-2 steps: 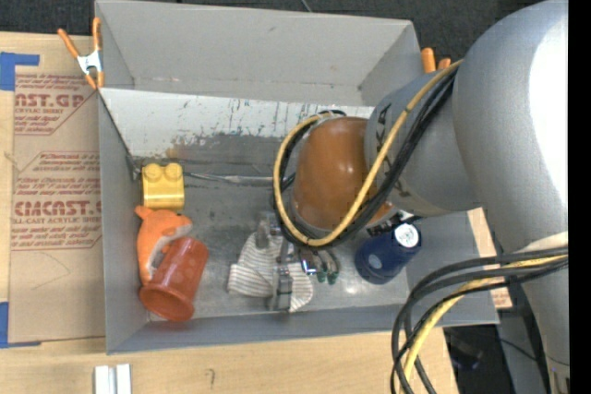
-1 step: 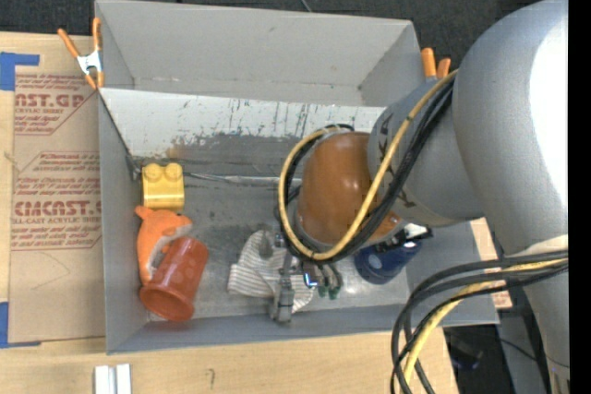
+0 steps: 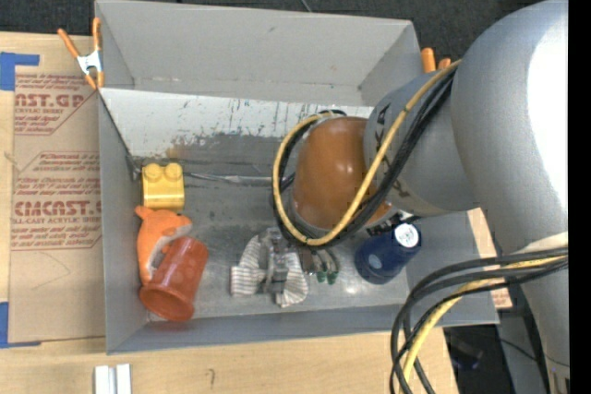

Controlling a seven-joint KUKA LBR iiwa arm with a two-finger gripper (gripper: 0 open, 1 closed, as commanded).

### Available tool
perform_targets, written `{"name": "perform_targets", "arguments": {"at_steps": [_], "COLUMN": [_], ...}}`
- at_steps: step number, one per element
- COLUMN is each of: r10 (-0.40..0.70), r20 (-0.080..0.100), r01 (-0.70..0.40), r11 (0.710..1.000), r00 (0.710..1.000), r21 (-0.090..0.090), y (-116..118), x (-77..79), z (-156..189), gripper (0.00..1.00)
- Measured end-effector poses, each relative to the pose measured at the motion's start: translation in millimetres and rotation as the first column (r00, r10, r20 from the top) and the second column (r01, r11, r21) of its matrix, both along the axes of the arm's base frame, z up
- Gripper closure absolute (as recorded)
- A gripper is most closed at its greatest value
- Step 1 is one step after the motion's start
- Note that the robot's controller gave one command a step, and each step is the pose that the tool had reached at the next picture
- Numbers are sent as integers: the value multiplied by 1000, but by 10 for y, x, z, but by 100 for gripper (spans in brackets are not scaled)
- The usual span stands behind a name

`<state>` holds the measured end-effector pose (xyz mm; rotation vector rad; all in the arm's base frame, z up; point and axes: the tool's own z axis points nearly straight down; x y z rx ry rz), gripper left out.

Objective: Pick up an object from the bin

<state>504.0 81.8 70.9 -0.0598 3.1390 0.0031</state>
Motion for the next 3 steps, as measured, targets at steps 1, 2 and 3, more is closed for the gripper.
{"name": "perform_targets", "arguments": {"at_steps": [1, 2, 3], "r10": [0, 0, 0], "r20": [0, -7, -11], "r01": [0, 0, 0], "r11": [1000, 1000, 1000], "r00": [1000, 1000, 1000], "r21": [0, -1, -2], "y": [0, -2, -2], "x": [0, -20, -33], "z": [0, 64, 276], "gripper": [100, 100, 100]}}
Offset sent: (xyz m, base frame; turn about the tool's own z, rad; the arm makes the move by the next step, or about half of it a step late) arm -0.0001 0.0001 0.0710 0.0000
